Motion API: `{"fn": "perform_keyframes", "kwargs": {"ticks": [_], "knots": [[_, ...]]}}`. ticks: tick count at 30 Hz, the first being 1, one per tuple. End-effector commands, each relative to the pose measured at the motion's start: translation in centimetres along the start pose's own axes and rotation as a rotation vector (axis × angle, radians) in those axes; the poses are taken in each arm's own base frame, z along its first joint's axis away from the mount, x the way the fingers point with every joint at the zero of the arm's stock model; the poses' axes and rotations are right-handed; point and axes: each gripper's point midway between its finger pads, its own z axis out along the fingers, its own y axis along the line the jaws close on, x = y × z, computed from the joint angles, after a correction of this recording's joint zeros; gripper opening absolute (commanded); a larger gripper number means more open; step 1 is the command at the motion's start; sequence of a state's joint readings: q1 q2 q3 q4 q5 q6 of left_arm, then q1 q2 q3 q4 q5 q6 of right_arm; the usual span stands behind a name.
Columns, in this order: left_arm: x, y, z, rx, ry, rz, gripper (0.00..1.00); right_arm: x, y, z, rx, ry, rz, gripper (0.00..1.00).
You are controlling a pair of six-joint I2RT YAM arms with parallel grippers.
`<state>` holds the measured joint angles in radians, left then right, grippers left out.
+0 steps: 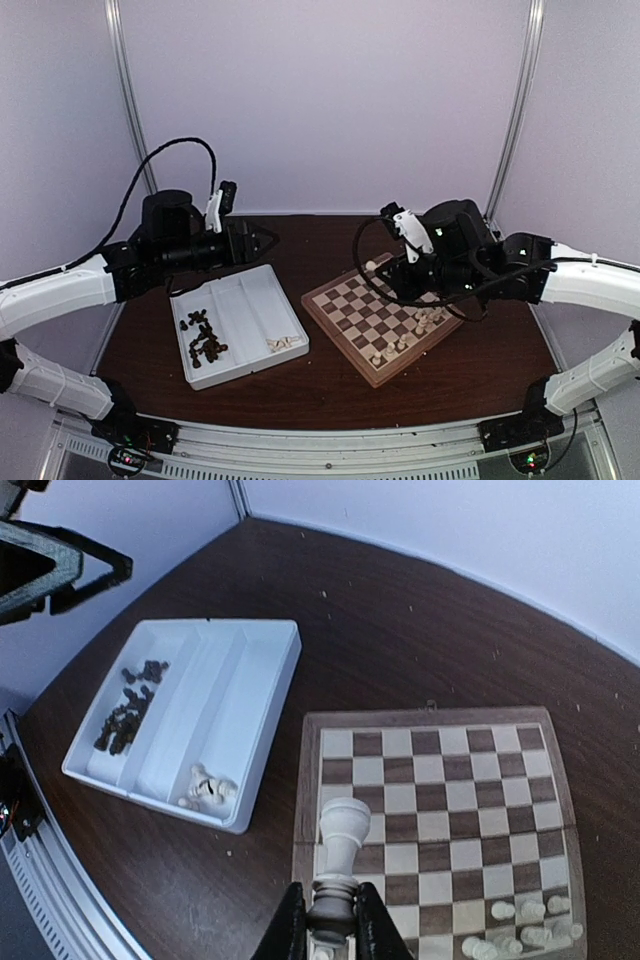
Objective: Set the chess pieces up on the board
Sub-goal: Place the chess piece on the chessboard.
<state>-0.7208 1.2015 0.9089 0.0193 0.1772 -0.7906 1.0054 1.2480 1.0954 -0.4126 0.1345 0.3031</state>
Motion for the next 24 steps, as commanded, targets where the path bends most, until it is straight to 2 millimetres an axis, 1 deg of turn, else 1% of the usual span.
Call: {"fn": "perform_keyframes", "kwargs": {"ticks": [1, 5, 7, 11, 13, 16, 19, 24], "knots": [[1.4, -0.6, -0.6, 0.033, 0.106, 0.31, 0.69, 5.1, -2.2, -3.0, 0.06, 0.28, 0.033, 0.0], [1.9, -0.5, -0.9, 0.036, 0.134, 0.379, 0.7, 7.3, -3.7, -4.8, 0.114, 0.41, 0.077, 0.02], [2.0, -0.5, -1.0, 0.038, 0.138, 0.404, 0.7, 8.0, -4.2, -5.3, 0.12, 0.454, 0.101, 0.03], [2.5, -1.1, -1.4, 0.073, 0.163, 0.457, 0.7, 9.0, -5.1, -6.0, 0.144, 0.518, 0.136, 0.02], [2.8, -1.0, -1.6, 0.074, 0.177, 0.475, 0.7, 9.9, -5.1, -6.3, 0.139, 0.565, 0.145, 0.02], [3.0, -0.6, -1.7, 0.056, 0.189, 0.495, 0.7, 10.6, -5.7, -6.0, 0.158, 0.614, 0.147, 0.02], [3.2, -0.2, -1.9, 0.04, 0.198, 0.507, 0.7, 11.1, -6.1, -5.0, 0.172, 0.643, 0.149, 0.02], [3.4, -0.2, -2.4, 0.044, 0.196, 0.513, 0.7, 12.1, -6.2, -3.3, 0.152, 0.699, 0.17, 0.02]]}}
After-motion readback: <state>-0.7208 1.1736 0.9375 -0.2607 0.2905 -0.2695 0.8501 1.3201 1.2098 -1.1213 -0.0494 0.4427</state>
